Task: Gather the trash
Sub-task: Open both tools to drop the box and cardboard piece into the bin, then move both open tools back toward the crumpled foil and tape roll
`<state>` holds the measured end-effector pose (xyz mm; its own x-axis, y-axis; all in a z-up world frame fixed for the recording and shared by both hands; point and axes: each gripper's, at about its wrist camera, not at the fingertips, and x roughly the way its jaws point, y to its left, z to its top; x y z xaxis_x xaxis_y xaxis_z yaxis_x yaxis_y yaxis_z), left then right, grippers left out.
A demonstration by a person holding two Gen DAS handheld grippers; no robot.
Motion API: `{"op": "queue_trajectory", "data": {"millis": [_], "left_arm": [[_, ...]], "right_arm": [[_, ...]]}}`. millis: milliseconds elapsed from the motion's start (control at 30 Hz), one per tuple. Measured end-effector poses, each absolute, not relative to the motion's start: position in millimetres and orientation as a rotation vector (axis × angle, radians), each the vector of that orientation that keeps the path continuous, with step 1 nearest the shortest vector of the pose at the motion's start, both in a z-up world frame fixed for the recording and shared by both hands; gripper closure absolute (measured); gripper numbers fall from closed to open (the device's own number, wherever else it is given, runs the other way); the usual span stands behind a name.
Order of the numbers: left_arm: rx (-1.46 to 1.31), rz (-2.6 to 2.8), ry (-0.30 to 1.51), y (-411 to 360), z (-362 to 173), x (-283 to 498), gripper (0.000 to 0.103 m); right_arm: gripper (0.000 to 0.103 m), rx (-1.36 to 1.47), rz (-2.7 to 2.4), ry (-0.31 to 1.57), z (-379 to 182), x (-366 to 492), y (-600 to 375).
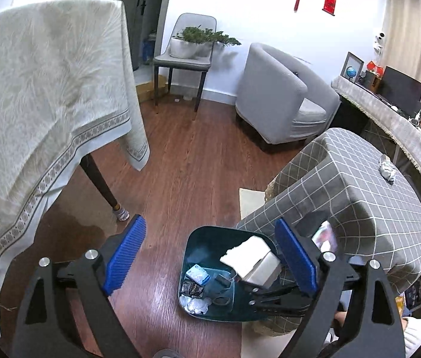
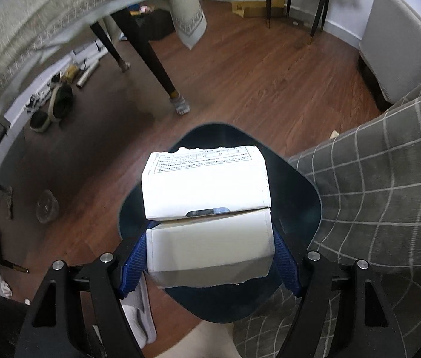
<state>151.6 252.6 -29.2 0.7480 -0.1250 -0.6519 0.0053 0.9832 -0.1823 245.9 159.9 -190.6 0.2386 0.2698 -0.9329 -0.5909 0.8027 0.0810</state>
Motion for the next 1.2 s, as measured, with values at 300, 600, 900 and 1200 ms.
{"op": "queue_trajectory", "data": {"millis": [300,600,900,1200], "left_arm": [[-0.168,-0.102,0.668,240.5,-7.1,159.7,0.01],[-0.17,-0.109,0.593,227.4,26.3,169.3,0.01],[-0.152,-0.142,0.54,199.4,54.0,185.9,0.009],[-0.112,-0.214,0.53,143.9,63.4,210.5,0.009]], "right_arm": [[0.014,-0.39,0.606,1.215,-198.0,247.9,157.3],[0.014,-0.317,0.71,1.094,-128.3,245.8,145.2],[0.014,-0.227,0.757,0.906,-46.2,253.9,100.4],[0.013,-0.205,0.645,0.815,-7.7,281.5,20.5]]}}
